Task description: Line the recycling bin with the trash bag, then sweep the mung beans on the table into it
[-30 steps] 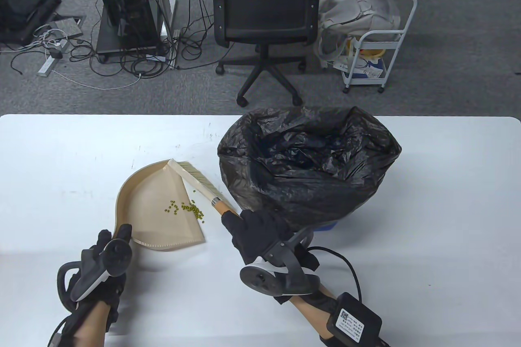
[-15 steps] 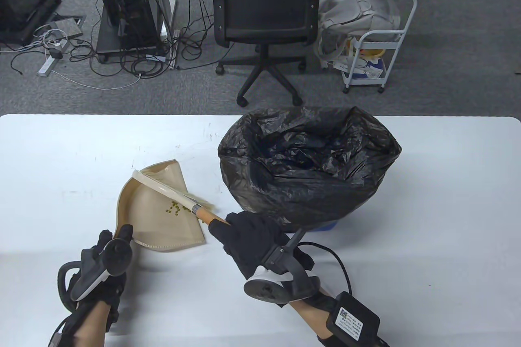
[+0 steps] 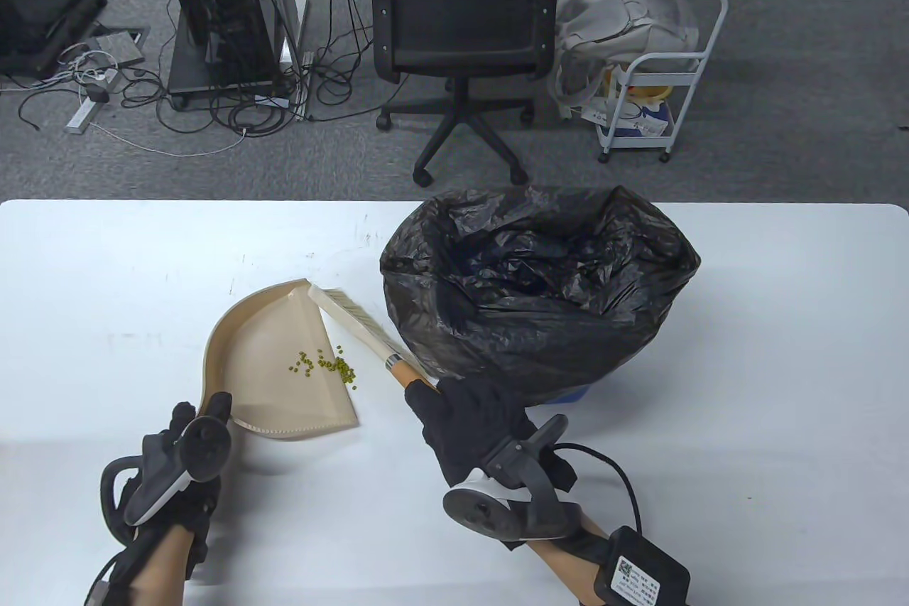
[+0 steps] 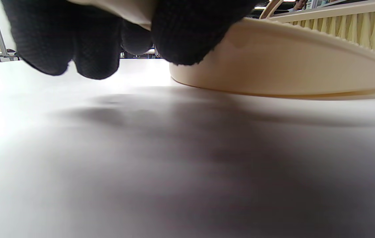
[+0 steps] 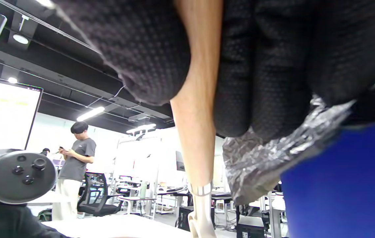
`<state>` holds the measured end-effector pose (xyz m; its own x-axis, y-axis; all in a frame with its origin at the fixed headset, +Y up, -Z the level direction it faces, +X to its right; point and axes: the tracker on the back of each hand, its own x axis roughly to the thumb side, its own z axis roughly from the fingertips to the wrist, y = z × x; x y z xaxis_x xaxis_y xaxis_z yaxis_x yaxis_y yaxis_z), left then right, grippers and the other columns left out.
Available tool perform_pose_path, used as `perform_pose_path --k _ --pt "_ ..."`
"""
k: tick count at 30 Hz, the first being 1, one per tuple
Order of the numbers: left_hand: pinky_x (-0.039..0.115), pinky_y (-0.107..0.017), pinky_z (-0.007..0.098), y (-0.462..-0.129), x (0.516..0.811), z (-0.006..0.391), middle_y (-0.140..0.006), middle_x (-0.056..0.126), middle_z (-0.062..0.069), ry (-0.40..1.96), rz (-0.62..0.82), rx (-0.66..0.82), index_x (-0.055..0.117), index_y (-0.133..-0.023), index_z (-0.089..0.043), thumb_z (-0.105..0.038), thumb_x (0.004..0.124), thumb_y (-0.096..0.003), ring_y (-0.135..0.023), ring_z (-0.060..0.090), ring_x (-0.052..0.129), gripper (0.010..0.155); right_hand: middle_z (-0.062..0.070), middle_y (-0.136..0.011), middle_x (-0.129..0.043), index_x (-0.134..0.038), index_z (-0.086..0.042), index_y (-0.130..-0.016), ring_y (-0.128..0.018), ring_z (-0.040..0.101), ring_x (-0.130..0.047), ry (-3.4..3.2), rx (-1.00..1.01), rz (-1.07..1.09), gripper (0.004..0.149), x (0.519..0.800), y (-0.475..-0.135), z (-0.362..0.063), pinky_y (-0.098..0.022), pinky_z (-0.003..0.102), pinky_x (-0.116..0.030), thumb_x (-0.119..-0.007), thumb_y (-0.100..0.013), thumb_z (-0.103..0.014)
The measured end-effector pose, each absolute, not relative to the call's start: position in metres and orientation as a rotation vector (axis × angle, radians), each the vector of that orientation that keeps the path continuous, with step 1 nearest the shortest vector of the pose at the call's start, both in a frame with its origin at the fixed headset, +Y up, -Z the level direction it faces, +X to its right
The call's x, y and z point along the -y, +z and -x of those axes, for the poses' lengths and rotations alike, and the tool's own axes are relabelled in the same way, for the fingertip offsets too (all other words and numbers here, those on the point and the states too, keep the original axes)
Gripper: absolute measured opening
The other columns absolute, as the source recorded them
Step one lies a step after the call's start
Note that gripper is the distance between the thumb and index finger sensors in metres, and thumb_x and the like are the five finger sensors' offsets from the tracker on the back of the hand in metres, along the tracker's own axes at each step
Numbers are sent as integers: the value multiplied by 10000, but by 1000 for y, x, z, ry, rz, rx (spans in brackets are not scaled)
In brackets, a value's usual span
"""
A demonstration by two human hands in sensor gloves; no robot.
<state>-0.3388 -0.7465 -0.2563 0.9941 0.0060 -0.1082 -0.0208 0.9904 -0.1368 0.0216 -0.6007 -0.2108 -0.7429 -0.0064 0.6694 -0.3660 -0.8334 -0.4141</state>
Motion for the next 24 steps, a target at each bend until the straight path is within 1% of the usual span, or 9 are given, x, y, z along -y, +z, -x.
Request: perform_pose_path --k 6,13,19,24 --pt "794 -589 727 -256 747 339 -1138 635 320 18 138 -108 515 -1137 -260 -96 835 -505 -897 645 829 727 296 -711 -1012 -896 -100 -910 -578 480 -1055 2555 762 -1085 495 603 -206 -16 -418 613 -866 -879 -434 -233" --pt "796 -585 727 -256 747 339 -1138 636 320 19 137 -108 517 -1137 -259 -94 835 -505 -894 644 833 726 282 -733 -1002 -891 -126 -913 -605 468 -1048 2438 803 -1174 499 604 -204 -12 -440 613 -858 -872 -425 -231" --pt "794 -588 728 -256 746 340 -1140 639 313 23 137 -113 524 -1135 -263 -93 836 -504 -898 643 830 724 281 -711 -1015 -897 -112 -908 -582 464 -1059 2465 893 -1125 498 591 -198 -18 -425 608 -866 -879 -428 -241" --pt "784 -590 737 -256 744 342 -1142 639 310 14 135 -122 530 -1133 -267 -81 839 -504 -901 650 822 725 286 -689 -1024 -902 -91 -902 -557 469 -1065 2563 874 -1032 496 591 -198 -24 -407 606 -872 -884 -432 -247"
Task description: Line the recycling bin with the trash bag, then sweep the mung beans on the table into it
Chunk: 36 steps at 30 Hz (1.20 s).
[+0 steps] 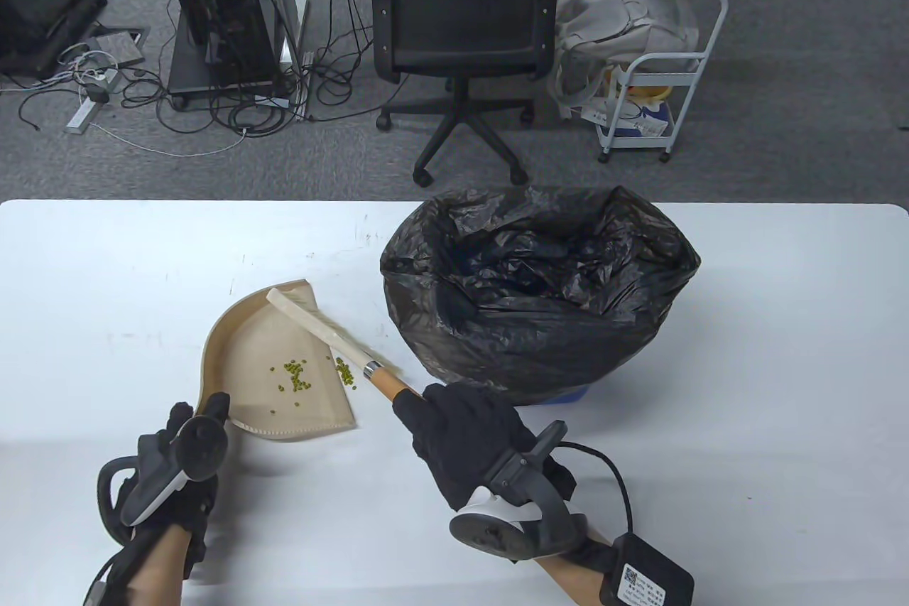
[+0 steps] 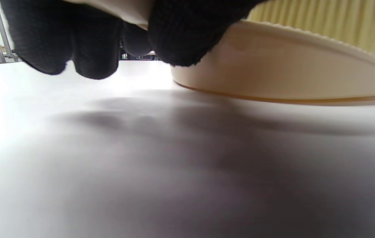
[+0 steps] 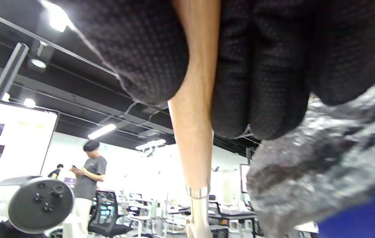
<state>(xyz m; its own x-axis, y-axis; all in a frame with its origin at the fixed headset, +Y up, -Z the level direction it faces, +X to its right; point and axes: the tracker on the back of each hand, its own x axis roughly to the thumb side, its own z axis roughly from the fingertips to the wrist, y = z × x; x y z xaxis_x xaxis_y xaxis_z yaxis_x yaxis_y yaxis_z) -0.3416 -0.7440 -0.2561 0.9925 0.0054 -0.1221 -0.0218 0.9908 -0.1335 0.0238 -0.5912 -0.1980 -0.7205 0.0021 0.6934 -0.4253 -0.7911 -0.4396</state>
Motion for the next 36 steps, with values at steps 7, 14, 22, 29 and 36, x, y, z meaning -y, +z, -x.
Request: perform_pose_path --k 7,14,22,29,36 --pt "792 -585 730 -256 745 341 -1136 649 309 10 131 -118 535 -1130 -266 -83 840 -501 -894 642 834 723 294 -682 -1023 -903 -74 -899 -548 473 -1067 2533 758 -1001 496 599 -201 -21 -399 608 -874 -884 -433 -243" --pt "792 -585 730 -256 746 341 -1134 651 310 16 132 -119 533 -1130 -269 -86 839 -502 -894 643 833 722 282 -720 -1010 -896 -111 -908 -596 470 -1053 2438 760 -1117 499 600 -199 -11 -436 613 -862 -879 -425 -234" --pt "791 -585 732 -256 745 341 -1137 652 306 17 131 -127 537 -1129 -273 -84 839 -502 -896 643 831 722 278 -704 -1021 -902 -102 -903 -580 466 -1060 2479 837 -1097 498 592 -195 -18 -426 609 -866 -886 -427 -244" --pt "787 -585 735 -256 745 342 -1136 654 305 8 128 -132 541 -1128 -276 -82 837 -503 -895 650 828 718 290 -671 -1030 -909 -77 -894 -539 467 -1073 2558 826 -991 495 596 -196 -26 -395 604 -877 -889 -430 -249" --pt "788 -583 735 -256 745 341 -1135 658 303 -6 122 -133 542 -1127 -277 -82 836 -501 -891 649 831 719 295 -688 -1021 -907 -81 -898 -554 476 -1063 2503 783 -1048 495 599 -194 -18 -406 610 -869 -888 -428 -238"
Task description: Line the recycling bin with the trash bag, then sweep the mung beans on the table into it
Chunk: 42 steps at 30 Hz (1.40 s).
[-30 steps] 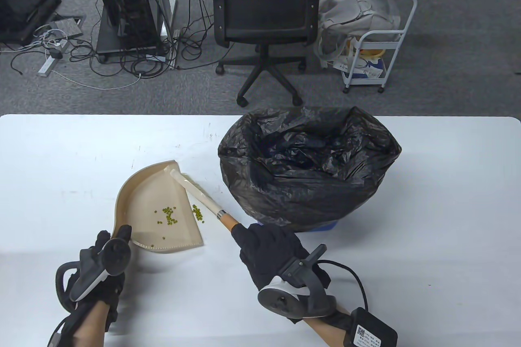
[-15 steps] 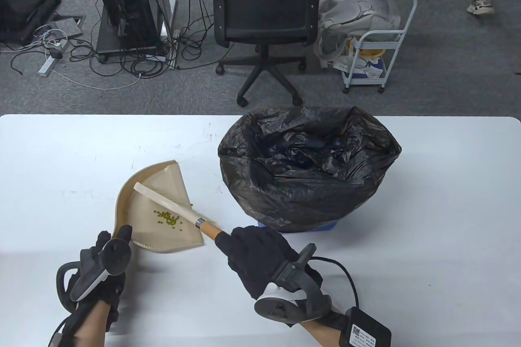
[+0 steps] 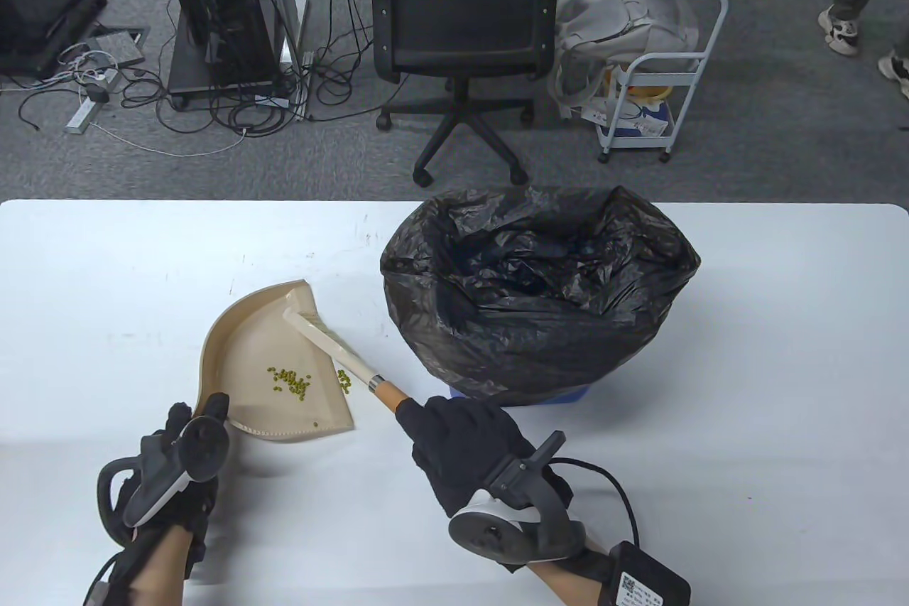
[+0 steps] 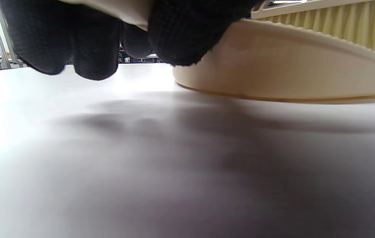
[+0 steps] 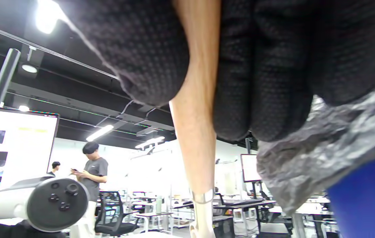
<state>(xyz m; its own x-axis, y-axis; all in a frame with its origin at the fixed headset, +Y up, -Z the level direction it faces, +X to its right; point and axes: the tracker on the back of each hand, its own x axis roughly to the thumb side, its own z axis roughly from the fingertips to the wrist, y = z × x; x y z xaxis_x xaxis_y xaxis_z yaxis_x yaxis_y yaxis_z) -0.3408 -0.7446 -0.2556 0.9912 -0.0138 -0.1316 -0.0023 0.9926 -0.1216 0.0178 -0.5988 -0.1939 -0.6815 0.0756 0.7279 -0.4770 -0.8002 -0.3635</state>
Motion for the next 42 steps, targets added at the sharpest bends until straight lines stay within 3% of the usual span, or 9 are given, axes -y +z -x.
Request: perform_pose_path --k 12,21,30,42 --pt "787 -582 737 -255 744 342 -1135 667 297 -17 108 -149 550 -1125 -285 -82 837 -500 -893 649 833 717 286 -695 -1020 -902 -90 -902 -566 471 -1060 2428 872 -1086 497 584 -188 -24 -418 609 -864 -886 -429 -241" --pt "790 -578 736 -255 743 342 -1131 672 298 -21 104 -152 558 -1122 -285 -79 839 -497 -887 647 839 716 294 -647 -1038 -913 -59 -885 -509 467 -1081 2527 827 -1011 495 598 -189 -31 -375 601 -881 -896 -430 -255" --pt "796 -575 730 -255 744 342 -1127 678 295 -19 100 -150 558 -1122 -284 -81 839 -496 -884 640 847 716 285 -701 -1016 -900 -103 -902 -572 468 -1057 2359 772 -1175 494 602 -184 -12 -420 606 -863 -888 -426 -238" --pt "796 -575 731 -255 744 343 -1128 681 294 -9 104 -156 561 -1122 -288 -81 841 -496 -884 641 847 716 279 -676 -1031 -911 -94 -891 -547 460 -1069 2480 925 -1081 492 591 -181 -31 -404 599 -871 -894 -426 -253"
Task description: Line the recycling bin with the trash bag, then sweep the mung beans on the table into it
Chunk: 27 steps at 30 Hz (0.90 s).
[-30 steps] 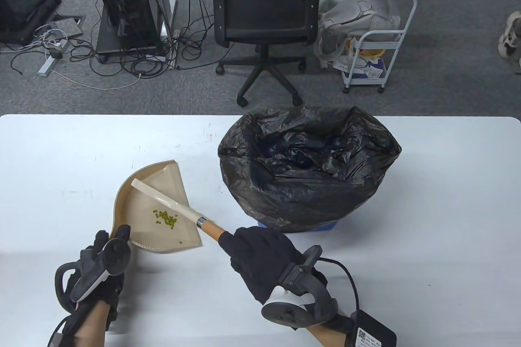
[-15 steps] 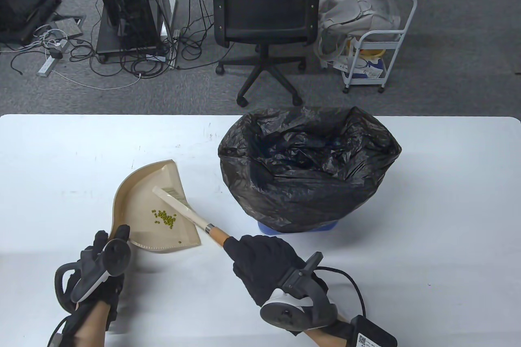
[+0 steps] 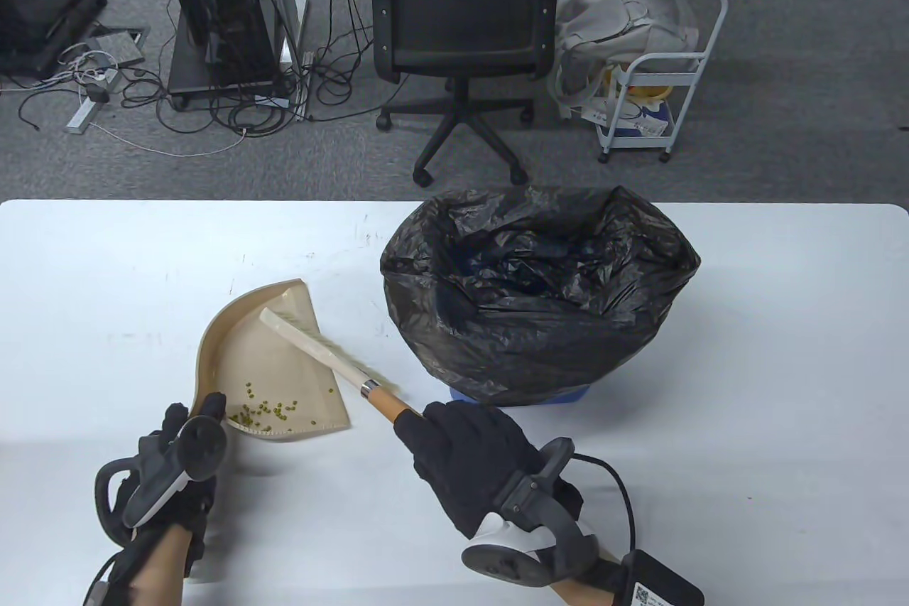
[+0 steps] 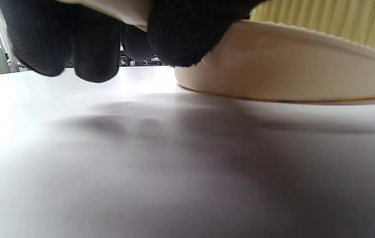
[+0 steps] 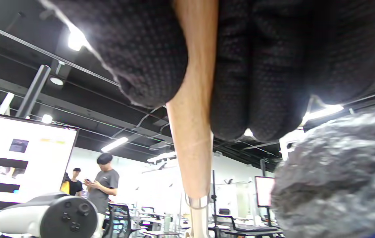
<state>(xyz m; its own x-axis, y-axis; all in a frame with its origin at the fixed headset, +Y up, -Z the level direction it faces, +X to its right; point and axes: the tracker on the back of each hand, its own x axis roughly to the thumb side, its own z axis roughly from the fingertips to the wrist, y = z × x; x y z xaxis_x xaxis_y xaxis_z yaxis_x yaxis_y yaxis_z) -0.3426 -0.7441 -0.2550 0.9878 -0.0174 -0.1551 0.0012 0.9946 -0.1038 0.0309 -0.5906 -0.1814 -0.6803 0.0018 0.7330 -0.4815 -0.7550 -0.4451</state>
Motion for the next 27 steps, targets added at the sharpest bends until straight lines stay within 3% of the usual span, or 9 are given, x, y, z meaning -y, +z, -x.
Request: perform_pose_path --k 14,23,27 --pt "808 -567 723 -255 745 342 -1119 689 297 -9 102 -152 561 -1121 -286 -87 843 -494 -873 633 864 716 287 -668 -1032 -909 -79 -888 -533 465 -1074 2330 743 -1085 493 608 -177 -19 -393 600 -878 -899 -426 -251" --pt "816 -574 700 -256 747 341 -1120 681 306 2 112 -136 527 -1132 -291 -117 838 -502 -876 617 868 724 278 -671 -1033 -911 -91 -886 -539 459 -1073 2289 919 -1111 493 595 -172 -32 -401 597 -877 -899 -422 -256" --pt "824 -578 678 -254 746 343 -1121 686 296 22 95 -125 505 -1137 -288 -208 846 -509 -880 600 873 719 277 -658 -1039 -916 -84 -882 -528 459 -1077 2361 949 -1044 492 589 -173 -50 -392 597 -879 -901 -423 -261"
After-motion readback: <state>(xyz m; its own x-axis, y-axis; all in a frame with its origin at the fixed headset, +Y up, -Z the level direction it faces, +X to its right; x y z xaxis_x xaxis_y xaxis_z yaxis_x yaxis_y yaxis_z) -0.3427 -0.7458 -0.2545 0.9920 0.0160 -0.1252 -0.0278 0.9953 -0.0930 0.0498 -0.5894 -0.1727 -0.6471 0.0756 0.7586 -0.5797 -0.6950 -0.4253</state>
